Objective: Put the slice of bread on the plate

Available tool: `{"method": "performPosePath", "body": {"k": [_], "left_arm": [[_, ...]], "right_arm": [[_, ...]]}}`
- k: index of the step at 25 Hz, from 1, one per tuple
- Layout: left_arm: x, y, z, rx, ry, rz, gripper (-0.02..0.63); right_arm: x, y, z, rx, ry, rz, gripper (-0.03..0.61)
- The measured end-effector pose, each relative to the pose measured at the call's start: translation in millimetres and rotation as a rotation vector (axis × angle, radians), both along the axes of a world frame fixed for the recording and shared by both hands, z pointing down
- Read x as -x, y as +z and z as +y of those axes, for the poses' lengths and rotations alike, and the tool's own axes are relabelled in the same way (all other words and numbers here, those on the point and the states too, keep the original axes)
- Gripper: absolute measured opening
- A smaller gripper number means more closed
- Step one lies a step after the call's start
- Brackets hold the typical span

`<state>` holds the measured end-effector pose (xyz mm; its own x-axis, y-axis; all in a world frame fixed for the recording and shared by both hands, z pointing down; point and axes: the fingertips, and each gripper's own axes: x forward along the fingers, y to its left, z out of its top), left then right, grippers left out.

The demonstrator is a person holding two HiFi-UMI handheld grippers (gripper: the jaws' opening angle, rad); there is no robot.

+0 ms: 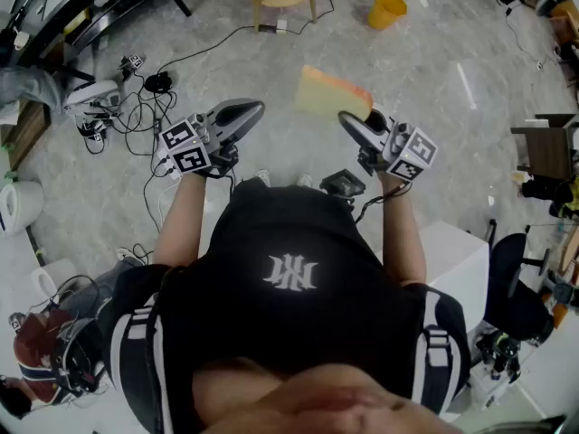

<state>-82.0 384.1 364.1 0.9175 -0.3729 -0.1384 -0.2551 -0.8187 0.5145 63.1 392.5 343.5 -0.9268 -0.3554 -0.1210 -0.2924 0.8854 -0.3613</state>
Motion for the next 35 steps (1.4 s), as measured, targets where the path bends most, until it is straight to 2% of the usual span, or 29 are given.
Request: {"method": "performPosePath", "body": {"k": [5, 8, 13, 16, 21, 25, 35], "left_arm": [[7, 17, 18, 0.070, -0.018, -0.034, 0.005], [4, 21, 20, 0.068, -0.033, -0.063, 0.005], [1, 27, 21, 0.084, -0.031, -0.029, 0.005], [-11, 37, 30, 0.096, 0.004, -0.016, 0.005], [-37, 38, 51, 0.057, 0.076, -0.070, 0.005], [-29, 35, 44, 0.055, 0.068, -0.075, 0.005], [-16, 23, 24, 0.034, 0.019, -0.089, 0.005]], "right_arm": [[11, 11, 8, 0.028, 0.039, 0.051, 0.095], [8, 17, 9, 0.035, 0.059, 0.086, 0.095], [4, 32, 7, 0.069, 0.084, 0.129, 0.096], [4, 34, 8, 0.077, 0.103, 0.121, 0.097], [6, 27, 10, 0.056, 0.113, 0.092, 0.097], [2, 32, 9, 0.065, 0.125, 0.118, 0.097], [-7, 26, 4, 0.072, 0.132, 0.098, 0.097]]}}
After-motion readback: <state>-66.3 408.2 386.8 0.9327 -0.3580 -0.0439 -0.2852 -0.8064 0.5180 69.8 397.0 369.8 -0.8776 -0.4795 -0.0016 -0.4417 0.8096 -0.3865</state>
